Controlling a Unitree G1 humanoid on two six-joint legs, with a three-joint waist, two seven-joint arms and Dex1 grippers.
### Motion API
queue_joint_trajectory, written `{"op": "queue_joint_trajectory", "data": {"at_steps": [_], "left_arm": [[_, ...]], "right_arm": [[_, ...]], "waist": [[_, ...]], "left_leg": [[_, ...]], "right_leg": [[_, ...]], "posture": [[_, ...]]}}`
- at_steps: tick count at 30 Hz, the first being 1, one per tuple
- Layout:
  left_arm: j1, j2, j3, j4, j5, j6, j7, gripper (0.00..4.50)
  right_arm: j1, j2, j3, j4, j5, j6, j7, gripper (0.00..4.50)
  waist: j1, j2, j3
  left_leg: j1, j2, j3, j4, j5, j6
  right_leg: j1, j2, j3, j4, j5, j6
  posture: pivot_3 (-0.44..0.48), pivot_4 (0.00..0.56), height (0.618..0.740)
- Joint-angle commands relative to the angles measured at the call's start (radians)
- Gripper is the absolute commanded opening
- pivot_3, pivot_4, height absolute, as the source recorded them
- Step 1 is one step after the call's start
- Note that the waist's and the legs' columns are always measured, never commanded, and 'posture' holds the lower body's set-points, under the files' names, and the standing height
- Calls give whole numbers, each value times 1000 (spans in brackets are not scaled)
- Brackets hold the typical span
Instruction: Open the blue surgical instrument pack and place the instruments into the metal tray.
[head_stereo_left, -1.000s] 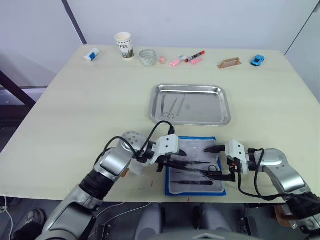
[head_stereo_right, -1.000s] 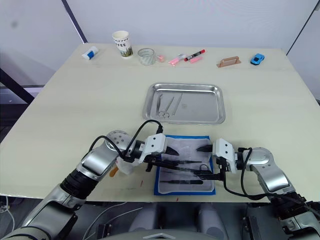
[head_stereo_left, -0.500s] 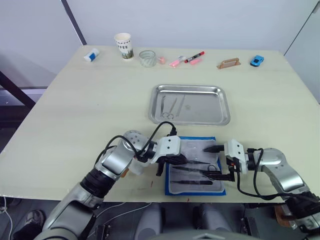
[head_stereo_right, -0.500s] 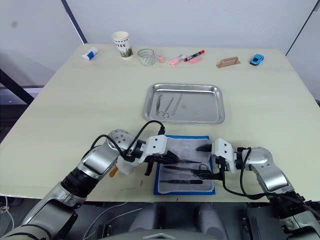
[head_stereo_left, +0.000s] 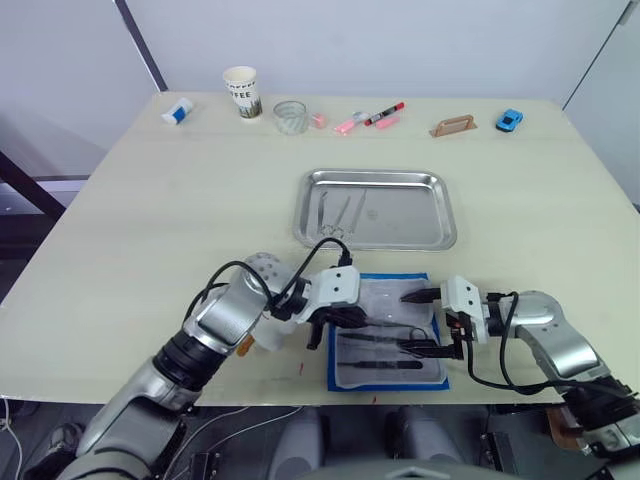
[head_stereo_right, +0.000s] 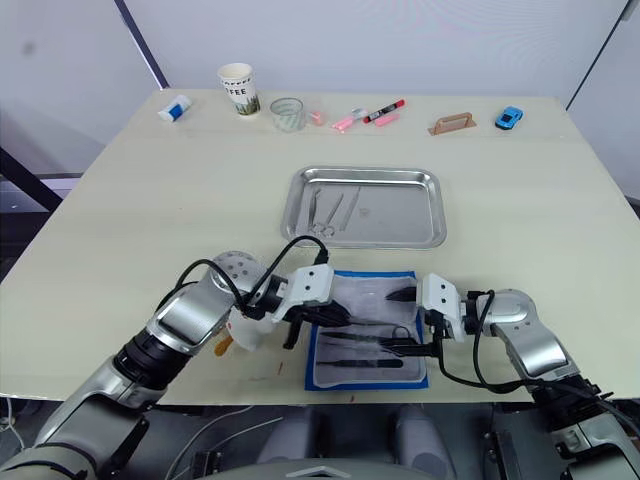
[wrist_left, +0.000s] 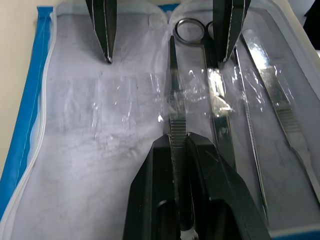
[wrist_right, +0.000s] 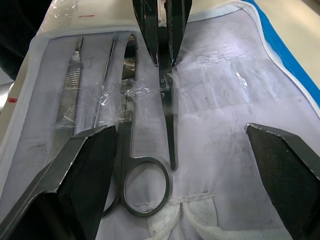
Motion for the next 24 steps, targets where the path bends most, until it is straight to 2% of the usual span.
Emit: {"op": "queue_joint_trajectory", "data": {"at_steps": [1,14,24], "left_arm": [[-27,24,26,-46,-6,30,-2,35],[-43,73,45,-91,-47,94,-15,35],[-27,151,78,-99,-68,81,-42,35]], "right_arm": [[32,-9,68,58,-77,52,-8,4500],[28,-7,73,65,-79,50,-5,4500],[19,-6,79,79,-81,44,1,4500]], "waist": [[0,0,0],[0,0,0],[0,0,0]], "left_leg": [[0,0,0,0,0,0],[0,0,0,0,0,0],[0,0,0,0,0,0]], "right_leg": [[0,0,0,0,0,0],[0,0,0,0,0,0],[0,0,0,0,0,0]], "posture": [[0,150,740],[0,150,740],[0,150,740]]}}
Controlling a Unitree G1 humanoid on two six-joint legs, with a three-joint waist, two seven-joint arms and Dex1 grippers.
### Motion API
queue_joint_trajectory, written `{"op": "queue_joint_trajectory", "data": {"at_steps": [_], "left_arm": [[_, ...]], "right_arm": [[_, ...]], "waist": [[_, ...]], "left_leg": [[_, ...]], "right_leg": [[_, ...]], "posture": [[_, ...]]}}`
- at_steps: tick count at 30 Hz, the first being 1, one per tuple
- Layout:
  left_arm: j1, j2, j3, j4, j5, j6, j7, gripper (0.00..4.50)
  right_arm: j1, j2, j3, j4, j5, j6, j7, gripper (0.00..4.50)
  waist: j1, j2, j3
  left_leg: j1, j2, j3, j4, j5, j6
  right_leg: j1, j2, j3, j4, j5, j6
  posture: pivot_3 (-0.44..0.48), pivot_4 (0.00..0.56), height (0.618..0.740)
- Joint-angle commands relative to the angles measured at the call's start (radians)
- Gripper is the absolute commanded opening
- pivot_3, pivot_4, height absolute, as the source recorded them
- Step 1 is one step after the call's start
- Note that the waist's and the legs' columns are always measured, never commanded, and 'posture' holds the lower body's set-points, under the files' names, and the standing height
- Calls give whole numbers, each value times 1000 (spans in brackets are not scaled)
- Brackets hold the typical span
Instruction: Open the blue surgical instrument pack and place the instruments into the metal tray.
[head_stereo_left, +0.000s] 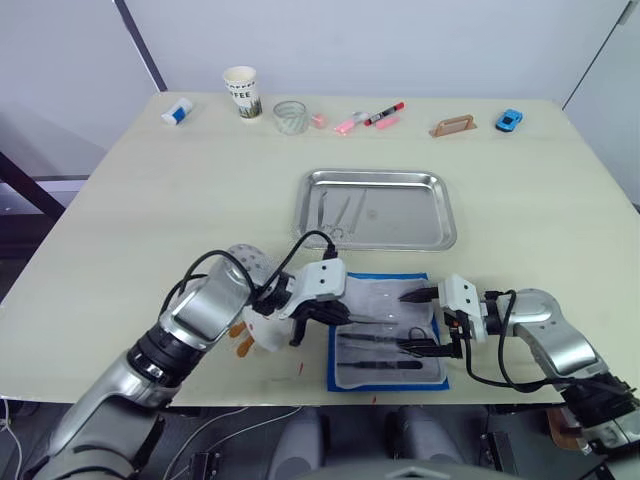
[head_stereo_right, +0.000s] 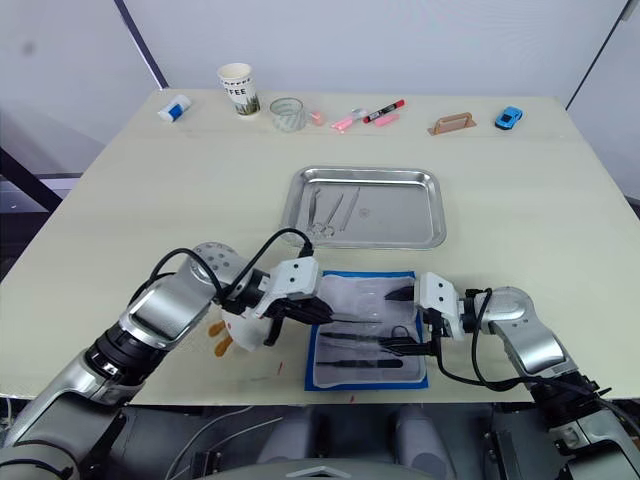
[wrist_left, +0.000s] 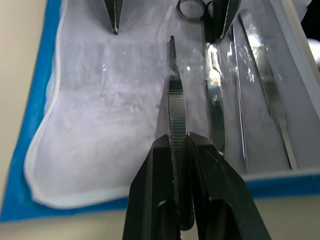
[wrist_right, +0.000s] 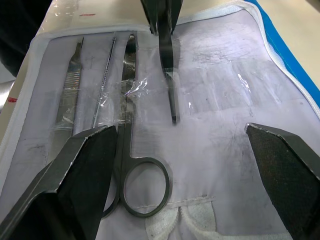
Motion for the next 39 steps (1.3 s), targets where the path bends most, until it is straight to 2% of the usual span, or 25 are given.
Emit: {"op": "queue_joint_trajectory", "data": {"at_steps": [1,12,16,21,27,30,34,36,39], "left_arm": [[-8,31,47,-31,-18,-15,-9,35],[90,202,165,-51,-62,-54,-53,35],[118,207,244,-67,-124,-44,-41,35],[114,125,342,-95,-214,45,64,35],[60,-43,397,-117,-260,228,311,35],[17,-126,387,-107,-227,267,439,35],[-91,-307,353,-65,-132,409,727,35],[-136,-371,325,-25,-75,433,827,35],[-198,-483,329,60,-65,450,911,35]], "right_arm": [[29,-5,68,75,-79,39,-4,4500],[19,-5,69,96,-79,28,9,4500],[6,-1,72,109,-81,23,16,4500],[-1,-6,71,121,-81,14,28,4500],[-7,-11,69,127,-79,11,38,4500],[-11,-15,67,128,-79,11,42,4500],[-16,-22,65,130,-80,10,48,4500],[-19,-21,65,129,-79,14,47,4500],[-25,-23,69,128,-80,16,51,4500]], "waist": [[0,0,0],[-1,0,0],[0,-1,0],[1,-2,-1],[2,-4,-1],[3,-4,-1],[5,-5,-2],[5,-5,-2],[1,-5,-2]], "left_leg": [[0,0,0,0,0,0],[1,1,1,-1,0,0],[1,1,1,-1,0,0],[1,1,1,-1,0,0],[1,1,0,0,0,0],[1,0,0,0,0,0],[1,0,-1,0,0,0],[0,-1,-1,0,0,0],[1,-1,-2,0,0,0]], "right_leg": [[0,0,0,0,0,0],[0,0,0,0,-1,-1],[0,0,0,0,-1,-1],[0,0,0,0,-1,-1],[0,0,0,1,-1,-1],[0,-1,0,1,0,-1],[0,-1,0,1,0,0],[1,-1,-1,1,0,0],[1,-1,0,1,0,0]], "posture": [[0,150,740],[0,150,740],[0,150,740],[0,150,740],[0,150,740],[0,150,740],[0,150,740],[0,150,740],[0,150,740]]}}
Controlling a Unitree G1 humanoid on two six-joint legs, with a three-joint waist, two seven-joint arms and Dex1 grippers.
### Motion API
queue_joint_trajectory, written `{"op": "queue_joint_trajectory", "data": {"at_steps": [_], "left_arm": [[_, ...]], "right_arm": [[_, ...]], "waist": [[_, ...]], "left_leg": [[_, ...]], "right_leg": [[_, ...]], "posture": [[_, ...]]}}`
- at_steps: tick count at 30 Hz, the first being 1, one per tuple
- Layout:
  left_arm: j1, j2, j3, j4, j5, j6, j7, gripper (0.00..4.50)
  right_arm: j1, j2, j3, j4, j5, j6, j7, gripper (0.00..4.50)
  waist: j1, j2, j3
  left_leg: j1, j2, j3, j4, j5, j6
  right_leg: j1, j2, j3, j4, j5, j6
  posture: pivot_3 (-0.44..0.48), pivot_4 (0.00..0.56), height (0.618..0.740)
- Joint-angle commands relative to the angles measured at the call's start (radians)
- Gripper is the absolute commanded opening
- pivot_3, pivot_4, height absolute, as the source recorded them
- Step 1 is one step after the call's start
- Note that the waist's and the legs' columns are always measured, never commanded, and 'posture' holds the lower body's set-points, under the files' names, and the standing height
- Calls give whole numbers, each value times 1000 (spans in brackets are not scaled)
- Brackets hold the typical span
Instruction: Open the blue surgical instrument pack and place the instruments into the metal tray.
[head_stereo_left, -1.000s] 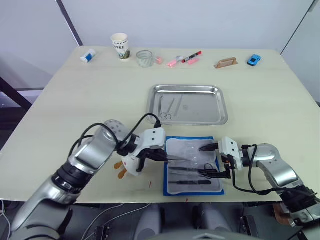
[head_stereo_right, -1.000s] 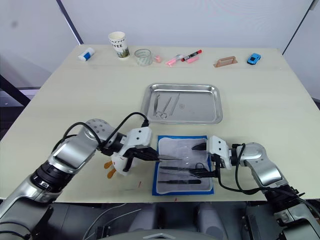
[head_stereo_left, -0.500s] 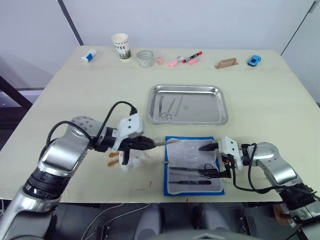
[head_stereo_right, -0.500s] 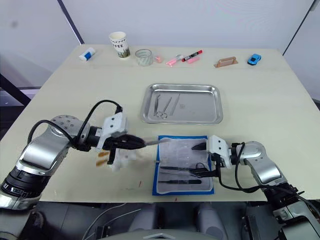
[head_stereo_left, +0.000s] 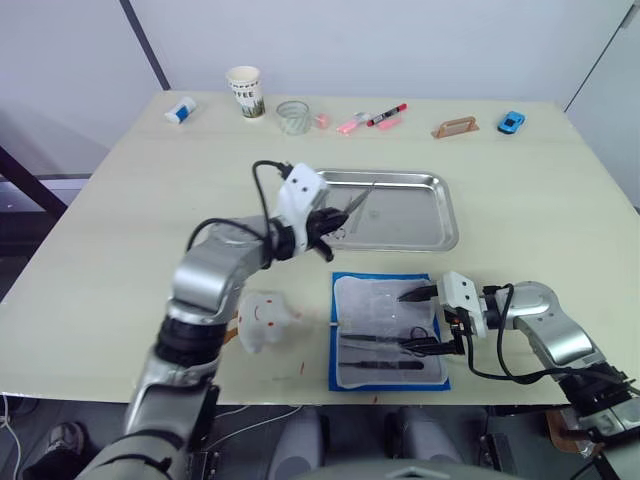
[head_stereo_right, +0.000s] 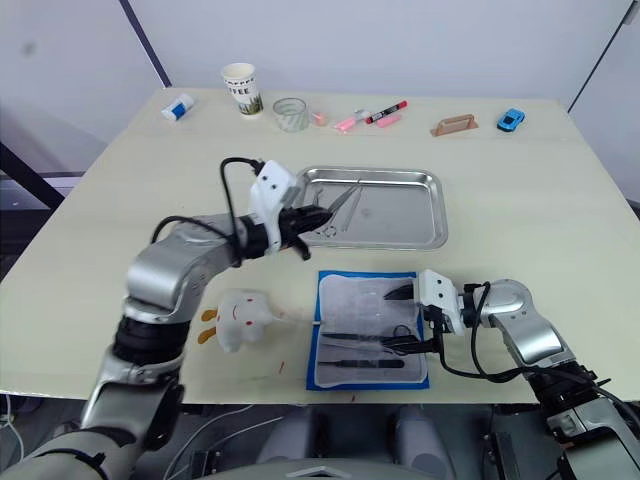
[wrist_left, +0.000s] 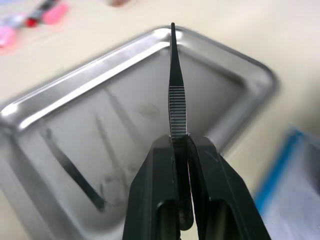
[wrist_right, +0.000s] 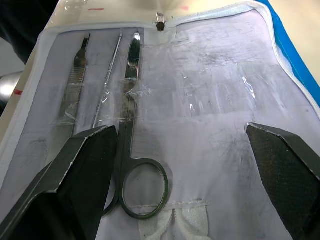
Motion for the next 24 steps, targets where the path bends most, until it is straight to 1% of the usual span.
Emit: {"op": "queue_joint_trajectory", "data": {"at_steps": [1,3,6,10,12,15,18,24], "left_arm": [[-72,-92,3,81,34,8,108,35],[-113,-157,6,150,68,-8,187,35],[-162,-234,11,242,102,-26,268,35],[-201,-283,-15,330,168,-44,363,35],[-213,-303,-31,368,190,-62,389,35],[-245,-386,32,456,176,-30,456,35],[-263,-422,60,503,174,-13,483,35],[-296,-464,103,555,166,11,515,35]], "right_arm": [[27,-19,49,71,-75,42,-3,4500],[28,-19,47,68,-71,47,-3,4500],[28,-25,48,61,-70,51,-1,4500],[32,-33,45,48,-66,59,-1,4500],[38,-39,42,41,-64,60,-2,4500],[49,-43,40,30,-62,66,-4,4500],[52,-43,41,24,-61,70,-5,4500],[50,-40,42,23,-62,74,-8,4500]], "waist": [[0,0,0],[3,0,0],[2,0,0],[1,0,0],[2,0,0],[6,0,0],[6,0,0],[4,0,0]], "left_leg": [[0,0,0,0,0,0],[0,0,-1,0,0,0],[0,-1,-1,1,0,0],[0,-1,-1,0,0,0],[0,-1,-1,0,0,0],[-1,-2,-1,0,0,0],[-1,-2,-1,1,0,0],[-2,-2,-2,0,0,-1]], "right_leg": [[0,0,0,0,0,0],[0,0,0,0,0,0],[0,-1,0,0,0,0],[0,-1,0,0,0,0],[0,-1,0,0,0,0],[0,-1,-1,0,0,0],[0,-2,-1,-1,0,1],[0,-2,-1,-1,0,1]], "posture": [[0,150,740],[0,150,740],[0,150,740],[0,150,740],[0,150,740],[0,150,740],[0,150,740],[0,150,740]]}}
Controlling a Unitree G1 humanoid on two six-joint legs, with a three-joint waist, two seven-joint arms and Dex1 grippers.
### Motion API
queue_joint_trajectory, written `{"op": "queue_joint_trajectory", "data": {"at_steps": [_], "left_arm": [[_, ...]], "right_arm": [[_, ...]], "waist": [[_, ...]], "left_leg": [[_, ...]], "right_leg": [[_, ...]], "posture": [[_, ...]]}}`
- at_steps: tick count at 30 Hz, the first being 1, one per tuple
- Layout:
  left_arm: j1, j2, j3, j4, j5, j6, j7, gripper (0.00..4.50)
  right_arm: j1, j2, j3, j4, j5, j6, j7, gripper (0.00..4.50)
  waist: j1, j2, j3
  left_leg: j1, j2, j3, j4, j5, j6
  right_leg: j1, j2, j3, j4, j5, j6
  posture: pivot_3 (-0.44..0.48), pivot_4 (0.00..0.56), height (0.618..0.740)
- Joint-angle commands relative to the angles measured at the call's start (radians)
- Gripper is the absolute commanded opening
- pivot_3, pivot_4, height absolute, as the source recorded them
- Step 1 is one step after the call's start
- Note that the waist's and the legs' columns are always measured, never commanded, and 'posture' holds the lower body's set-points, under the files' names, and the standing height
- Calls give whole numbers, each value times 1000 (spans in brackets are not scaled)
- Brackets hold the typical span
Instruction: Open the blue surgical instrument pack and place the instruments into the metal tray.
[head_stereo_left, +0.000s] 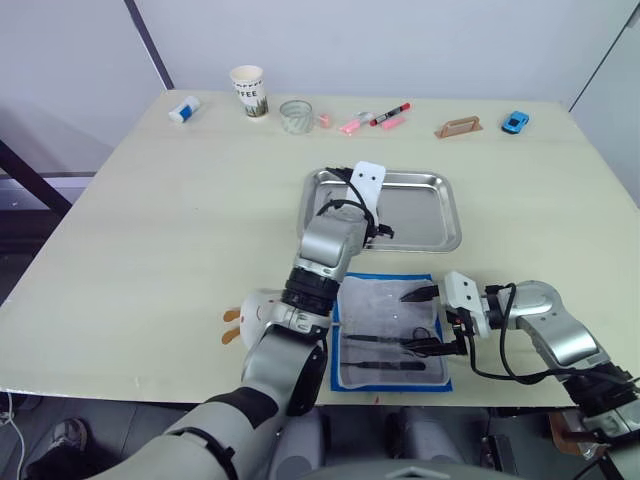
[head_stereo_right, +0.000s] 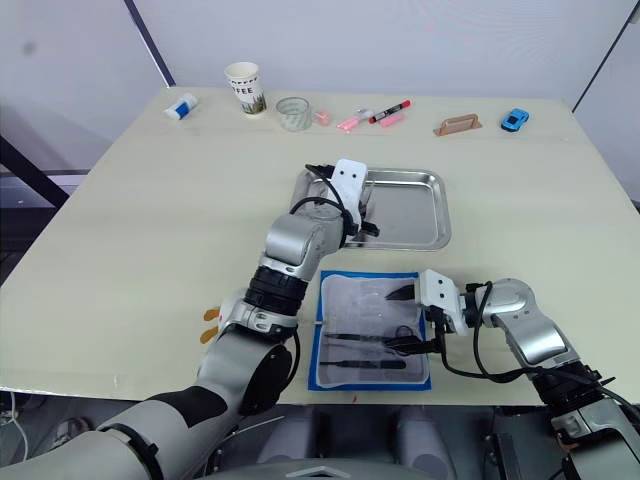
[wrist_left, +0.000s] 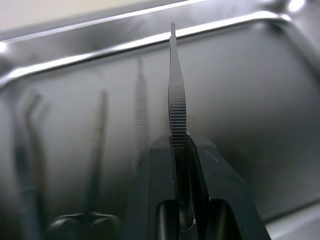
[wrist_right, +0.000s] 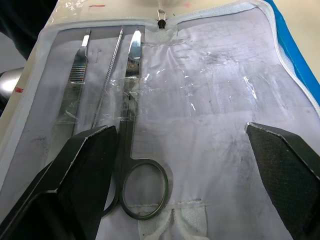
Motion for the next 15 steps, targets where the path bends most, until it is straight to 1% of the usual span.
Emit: {"op": "queue_joint_trajectory", "data": {"at_steps": [1,15], "left_arm": [[-35,-12,19,-5,2,10,22,35],[-50,-39,53,16,-11,52,39,35]], "right_arm": [[40,-16,43,55,-62,49,-6,4500],[38,-13,41,62,-61,47,-12,4500]], "waist": [[-1,0,0],[0,0,0]], "left_leg": [[0,0,0,0,0,0],[0,0,0,0,1,-2]], "right_leg": [[0,0,0,0,0,0],[0,0,0,0,0,0]], "posture": [[0,150,740],[0,150,740]]}}
